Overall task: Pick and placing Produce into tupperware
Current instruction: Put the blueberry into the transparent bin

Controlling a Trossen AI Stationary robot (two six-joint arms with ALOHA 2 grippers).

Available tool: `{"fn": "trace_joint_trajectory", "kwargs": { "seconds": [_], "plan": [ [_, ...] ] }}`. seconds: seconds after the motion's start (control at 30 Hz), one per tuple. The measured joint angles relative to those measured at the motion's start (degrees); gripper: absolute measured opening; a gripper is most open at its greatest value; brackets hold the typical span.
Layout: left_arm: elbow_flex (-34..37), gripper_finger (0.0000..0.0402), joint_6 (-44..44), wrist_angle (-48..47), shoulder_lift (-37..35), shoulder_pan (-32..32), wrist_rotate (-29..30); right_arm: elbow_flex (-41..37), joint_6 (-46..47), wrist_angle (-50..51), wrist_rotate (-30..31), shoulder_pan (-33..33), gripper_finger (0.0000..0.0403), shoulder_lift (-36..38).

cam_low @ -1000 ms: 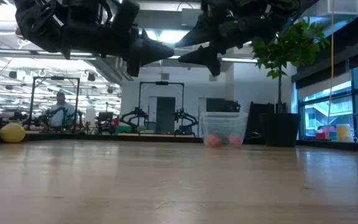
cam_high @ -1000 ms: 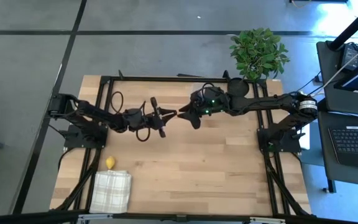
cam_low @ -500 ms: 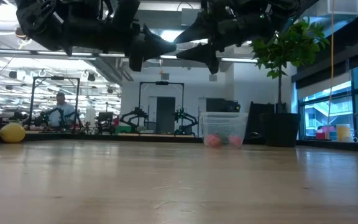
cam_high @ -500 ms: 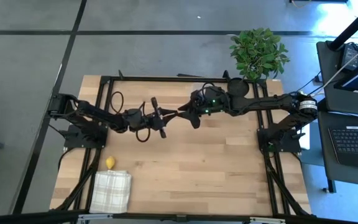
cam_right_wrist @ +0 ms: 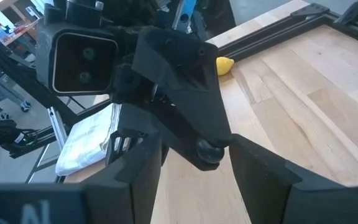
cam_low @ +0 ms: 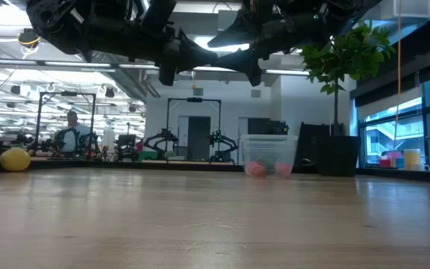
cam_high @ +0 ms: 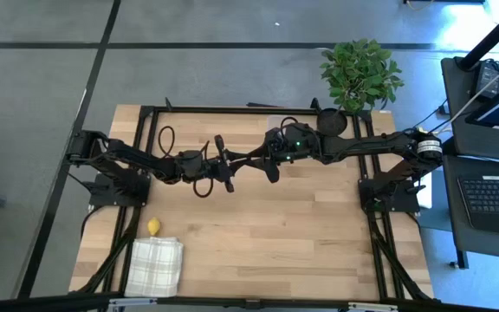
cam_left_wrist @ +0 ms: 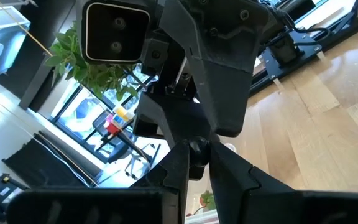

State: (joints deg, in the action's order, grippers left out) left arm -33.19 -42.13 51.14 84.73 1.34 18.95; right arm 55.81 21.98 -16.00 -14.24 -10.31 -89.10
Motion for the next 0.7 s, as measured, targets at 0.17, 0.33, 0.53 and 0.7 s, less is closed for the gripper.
{"fn": "trace_joint_trajectory", "kwargs": {
  "seconds": [0.17,0.33,0.53,0.7],
  "plan": [
    [0.0,0.0047,0.0,-0.1,0.0,0.0,0.0,0.0,-0.1,0.1,0.0,0.0,0.019,0.0],
    [0.0,0.0047,0.0,-0.1,0.0,0.0,0.0,0.0,-0.2,0.3,0.0,0.0,0.0166,0.0],
    [0.0,0.0047,1.3,-0.1,0.0,0.0,0.0,0.0,-1.3,0.4,0.2,0.0,0.0117,0.0],
    [0.0,0.0047,1.2,-0.8,0.0,-0.5,0.2,0.0,-1.3,0.9,-0.1,0.0,0.0091,0.0]
  ]
}}
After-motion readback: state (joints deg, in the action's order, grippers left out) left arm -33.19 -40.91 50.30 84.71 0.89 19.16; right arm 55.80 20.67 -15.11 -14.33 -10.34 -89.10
